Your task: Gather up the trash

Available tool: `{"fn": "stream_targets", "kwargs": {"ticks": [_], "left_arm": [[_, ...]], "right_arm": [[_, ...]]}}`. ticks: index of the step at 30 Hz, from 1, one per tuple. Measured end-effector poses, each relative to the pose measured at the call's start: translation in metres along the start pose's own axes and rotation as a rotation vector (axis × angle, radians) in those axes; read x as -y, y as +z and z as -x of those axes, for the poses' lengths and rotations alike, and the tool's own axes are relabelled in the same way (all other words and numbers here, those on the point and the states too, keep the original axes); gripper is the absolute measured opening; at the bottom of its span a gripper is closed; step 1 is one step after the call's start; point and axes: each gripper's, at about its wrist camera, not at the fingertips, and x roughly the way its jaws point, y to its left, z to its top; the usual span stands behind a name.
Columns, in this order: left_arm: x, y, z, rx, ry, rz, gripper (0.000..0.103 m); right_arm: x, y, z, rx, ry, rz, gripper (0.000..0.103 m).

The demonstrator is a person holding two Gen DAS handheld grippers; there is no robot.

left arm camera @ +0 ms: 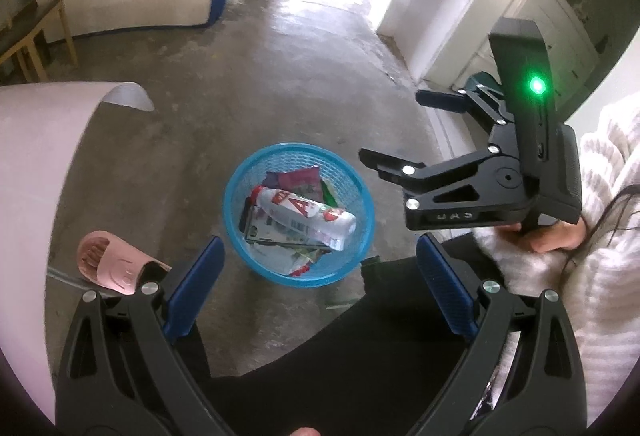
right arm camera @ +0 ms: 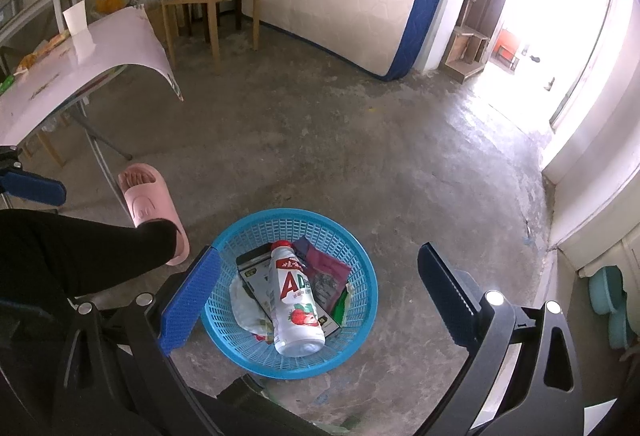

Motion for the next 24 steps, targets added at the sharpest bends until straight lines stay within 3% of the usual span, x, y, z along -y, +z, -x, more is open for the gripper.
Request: {"fn": "stream_targets", "kwargs": {"ticks": [10,19,24], "left_arm": [[0.001,-0.001,-0.003,-0.006,-0.001,-0.007,0.092],[0.004,-0.001,0.002,0.021,0.043,-0.012,0.092],[0.003,0.003,0.009,0.048,0.105,-0.008,0.092]], "right_arm": [[0.001,0.001,0.000,-0.003,0.003,0.000,0.096],[0.001,0.001,0.001,-0.005,0.010,-0.001,0.096],[0.001,0.002,0.001,-0.004,0.010,-0.012,0.096]]}}
